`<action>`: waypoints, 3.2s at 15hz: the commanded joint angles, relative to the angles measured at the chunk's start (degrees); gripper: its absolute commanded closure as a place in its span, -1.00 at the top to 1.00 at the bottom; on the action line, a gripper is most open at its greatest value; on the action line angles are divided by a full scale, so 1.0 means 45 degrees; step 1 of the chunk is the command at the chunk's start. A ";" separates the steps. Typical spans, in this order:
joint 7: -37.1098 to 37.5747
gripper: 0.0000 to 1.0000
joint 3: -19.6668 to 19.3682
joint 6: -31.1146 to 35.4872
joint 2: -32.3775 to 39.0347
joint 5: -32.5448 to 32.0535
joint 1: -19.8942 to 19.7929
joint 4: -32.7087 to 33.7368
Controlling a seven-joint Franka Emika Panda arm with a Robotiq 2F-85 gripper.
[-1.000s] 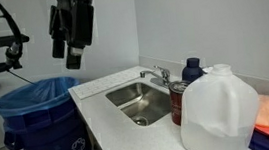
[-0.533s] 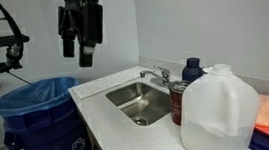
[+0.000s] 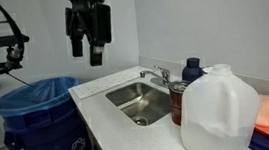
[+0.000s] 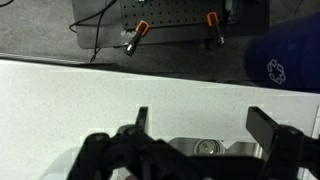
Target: Turn the faucet to the left
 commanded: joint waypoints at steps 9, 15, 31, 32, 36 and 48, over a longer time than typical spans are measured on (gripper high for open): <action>0.0793 1.00 0.0174 0.1906 0.1783 0.0284 -0.0136 0.0662; 0.1292 1.00 0.0823 0.3831 0.4789 0.1128 0.0313 0.2127; 0.1036 1.00 0.1321 0.6925 1.0549 0.1882 0.0217 0.5721; 0.1094 1.00 0.1369 0.6917 1.0742 0.1873 0.0225 0.5937; 0.1170 1.00 0.1416 0.6944 1.0691 0.1681 0.0209 0.5754; 0.1029 1.00 0.1535 0.8122 1.2242 0.1954 0.0160 0.6477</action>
